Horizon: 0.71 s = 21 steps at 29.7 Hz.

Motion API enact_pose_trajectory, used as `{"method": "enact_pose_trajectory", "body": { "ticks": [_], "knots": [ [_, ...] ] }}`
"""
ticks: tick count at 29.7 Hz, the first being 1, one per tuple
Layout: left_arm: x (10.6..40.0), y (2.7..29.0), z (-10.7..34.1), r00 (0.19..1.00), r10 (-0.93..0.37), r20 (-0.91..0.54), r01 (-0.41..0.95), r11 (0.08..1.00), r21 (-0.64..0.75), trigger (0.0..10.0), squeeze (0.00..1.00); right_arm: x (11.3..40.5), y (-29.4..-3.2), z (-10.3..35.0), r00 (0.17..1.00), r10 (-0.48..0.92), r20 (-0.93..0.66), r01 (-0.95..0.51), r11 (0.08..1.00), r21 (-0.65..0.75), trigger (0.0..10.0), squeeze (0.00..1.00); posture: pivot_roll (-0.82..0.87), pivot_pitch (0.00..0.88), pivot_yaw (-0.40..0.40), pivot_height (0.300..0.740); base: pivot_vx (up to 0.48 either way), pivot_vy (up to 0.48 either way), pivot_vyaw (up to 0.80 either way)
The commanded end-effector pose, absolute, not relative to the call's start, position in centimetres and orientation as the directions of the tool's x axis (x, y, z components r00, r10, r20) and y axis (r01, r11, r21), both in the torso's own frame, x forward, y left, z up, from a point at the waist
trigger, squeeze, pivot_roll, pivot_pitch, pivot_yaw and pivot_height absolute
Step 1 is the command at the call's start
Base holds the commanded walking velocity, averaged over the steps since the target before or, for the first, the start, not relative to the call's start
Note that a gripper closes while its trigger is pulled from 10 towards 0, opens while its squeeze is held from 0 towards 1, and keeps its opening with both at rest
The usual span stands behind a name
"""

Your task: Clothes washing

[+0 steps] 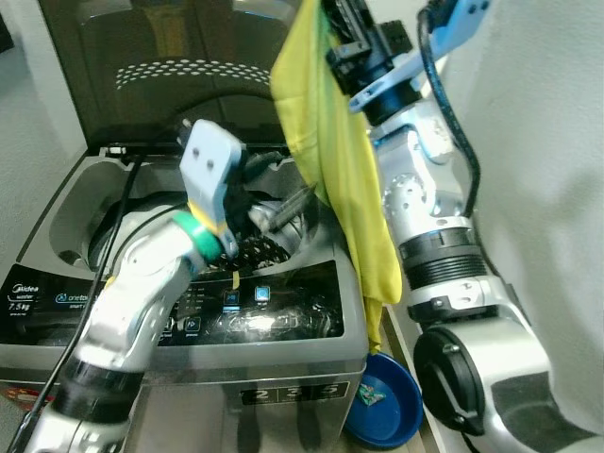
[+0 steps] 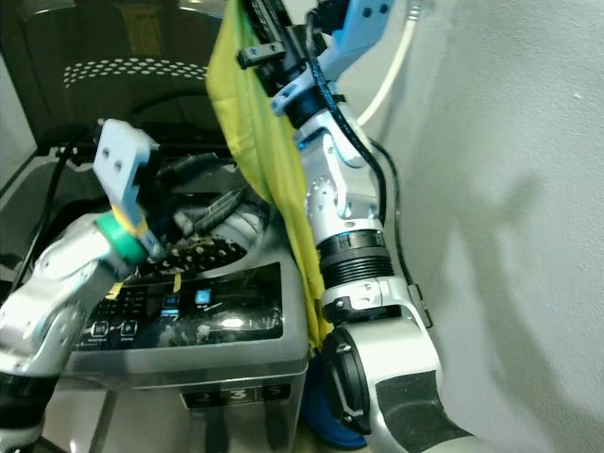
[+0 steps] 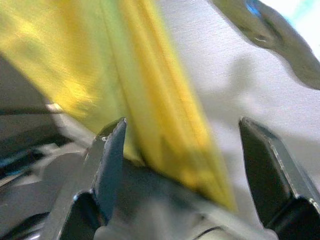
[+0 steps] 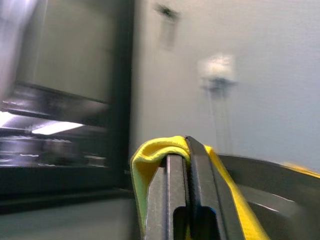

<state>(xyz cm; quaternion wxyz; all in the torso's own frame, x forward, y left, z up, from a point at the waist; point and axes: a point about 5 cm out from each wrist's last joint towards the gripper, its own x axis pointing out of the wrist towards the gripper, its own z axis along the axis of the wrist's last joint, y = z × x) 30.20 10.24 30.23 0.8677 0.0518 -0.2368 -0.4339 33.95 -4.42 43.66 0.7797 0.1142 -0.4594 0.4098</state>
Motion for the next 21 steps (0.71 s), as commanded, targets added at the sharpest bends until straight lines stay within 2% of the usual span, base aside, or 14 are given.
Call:
{"method": "enact_pose_trajectory", "body": {
  "ticks": [1,3,5,6,7,8,10,15,17,18,19,21],
  "knots": [
    [29.7,9.4,29.1,0.48,-0.817,0.319,0.781,0.564,0.269,10.0,0.0,32.3,-2.7,44.2,0.121,0.594,0.795,-0.803,0.529,-0.273,10.0,0.0,0.01,0.102,0.066,0.74,0.0,0.0,0.0],
    [30.0,9.0,28.0,0.482,-0.827,0.291,0.799,0.551,0.242,10.0,0.0,31.1,-1.3,43.3,0.048,0.646,0.762,-0.856,0.42,-0.303,10.0,0.0,0.01,0.105,0.064,0.74,0.0,0.0,0.0],
    [30.0,9.0,28.0,0.482,-0.827,0.291,0.799,0.551,0.242,10.0,0.0,31.1,-1.3,43.3,0.048,0.646,0.762,-0.856,0.42,-0.303,10.0,0.0,0.01,0.105,0.064,0.74,0.0,0.0,0.0],
    [30.4,8.7,27.2,0.499,-0.824,0.268,0.802,0.557,0.217,10.0,0.0,30.8,-0.1,42.1,0.042,0.669,0.742,-0.877,0.381,-0.293,10.0,0.0,0.0,0.107,0.062,0.74,0.0,0.0,0.0],
    [31.2,8.7,26.5,0.54,-0.803,0.254,0.78,0.59,0.207,10.0,0.0,30.9,0.8,40.9,0.068,0.678,0.732,-0.891,0.371,-0.261,10.0,0.0,0.0,0.108,0.058,0.74,0.0,0.0,0.0],
    [31.2,8.7,26.5,0.54,-0.803,0.254,0.78,0.59,0.207,10.0,0.0,30.9,0.8,40.9,0.068,0.678,0.732,-0.891,0.371,-0.261,10.0,0.0,0.0,0.108,0.058,0.74,0.0,0.0,0.0],
    [32.3,8.7,25.4,0.593,-0.77,0.234,0.747,0.635,0.196,10.0,0.0,30.9,2.1,38.8,0.106,0.693,0.713,-0.913,0.352,-0.206,10.0,0.0,0.0,0.111,0.057,0.74,0.0,0.0,0.0],
    [33.4,8.9,24.8,0.637,-0.734,0.236,0.712,0.677,0.185,10.0,0.0,30.5,3.3,36.9,0.133,0.703,0.699,-0.933,0.327,-0.151,10.0,0.0,0.0,0.111,0.05,0.74,0.0,0.0,0.0],
    [35.4,10.4,24.8,0.753,-0.61,0.247,0.575,0.792,0.205,10.0,0.0,30.1,3.5,35.9,0.156,0.704,0.693,-0.942,0.317,-0.11,10.0,0.0,0.0,0.109,0.049,0.74,0.0,0.0,0.0],
    [35.4,10.4,24.8,0.753,-0.61,0.247,0.575,0.792,0.205,10.0,0.0,30.1,3.5,35.9,0.156,0.704,0.693,-0.942,0.317,-0.11,10.0,0.0,0.0,0.109,0.049,0.74,0.0,0.0,0.0],
    [36.3,11.5,25.2,0.804,-0.532,0.264,0.491,0.846,0.21,10.0,0.0,30.1,3.0,35.9,0.169,0.7,0.694,-0.941,0.325,-0.099,10.0,0.0,-0.01,0.108,0.05,0.74,0.0,0.0,0.0],
    [37.1,13.1,25.9,0.853,-0.431,0.294,0.381,0.899,0.215,10.0,0.0,30.3,2.0,36.0,0.186,0.69,0.7,-0.934,0.345,-0.092,10.0,0.0,-0.02,0.107,0.051,0.74,0.0,0.0,0.0]
  ]
}}
